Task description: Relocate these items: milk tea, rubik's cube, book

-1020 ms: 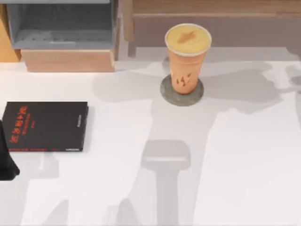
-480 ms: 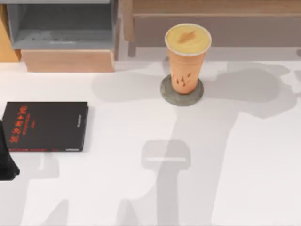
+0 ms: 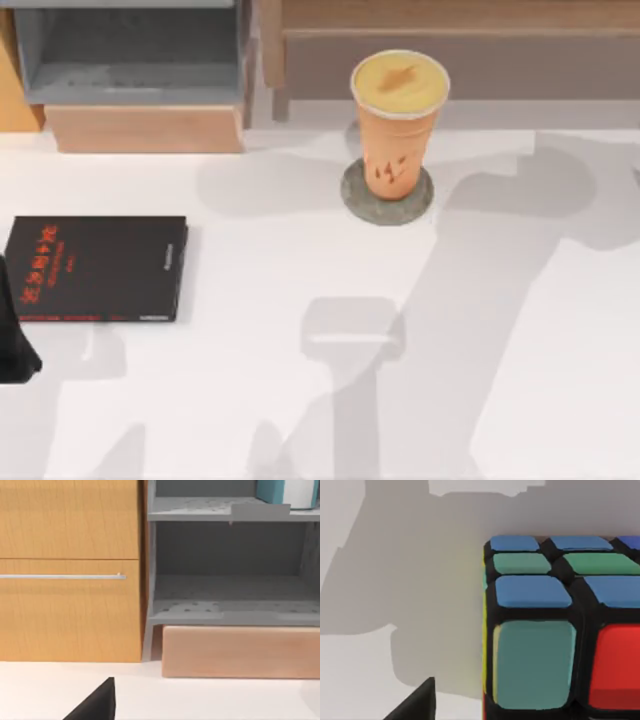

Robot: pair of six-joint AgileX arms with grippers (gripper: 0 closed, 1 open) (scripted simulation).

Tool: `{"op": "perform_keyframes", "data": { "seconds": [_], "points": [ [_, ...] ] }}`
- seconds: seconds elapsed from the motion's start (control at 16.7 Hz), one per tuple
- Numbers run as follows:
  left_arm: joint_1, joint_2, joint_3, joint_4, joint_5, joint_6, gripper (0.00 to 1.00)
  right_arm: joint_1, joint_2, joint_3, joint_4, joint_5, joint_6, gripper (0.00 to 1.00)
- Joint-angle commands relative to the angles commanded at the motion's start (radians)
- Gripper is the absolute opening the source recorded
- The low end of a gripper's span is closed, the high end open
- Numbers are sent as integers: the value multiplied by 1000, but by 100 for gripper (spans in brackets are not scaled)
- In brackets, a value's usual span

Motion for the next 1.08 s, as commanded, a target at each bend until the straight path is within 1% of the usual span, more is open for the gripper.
{"op": "perform_keyframes", "data": {
  "seconds": [0.24, 1.02, 1.08],
  "points": [
    [0, 0, 0, 0, 0, 0, 100, 0, 0, -9, 9, 0, 0, 100],
    [0, 0, 0, 0, 0, 0, 100, 0, 0, -9, 9, 0, 0, 2],
    [0, 0, 0, 0, 0, 0, 100, 0, 0, -9, 9, 0, 0, 0]
  ]
}}
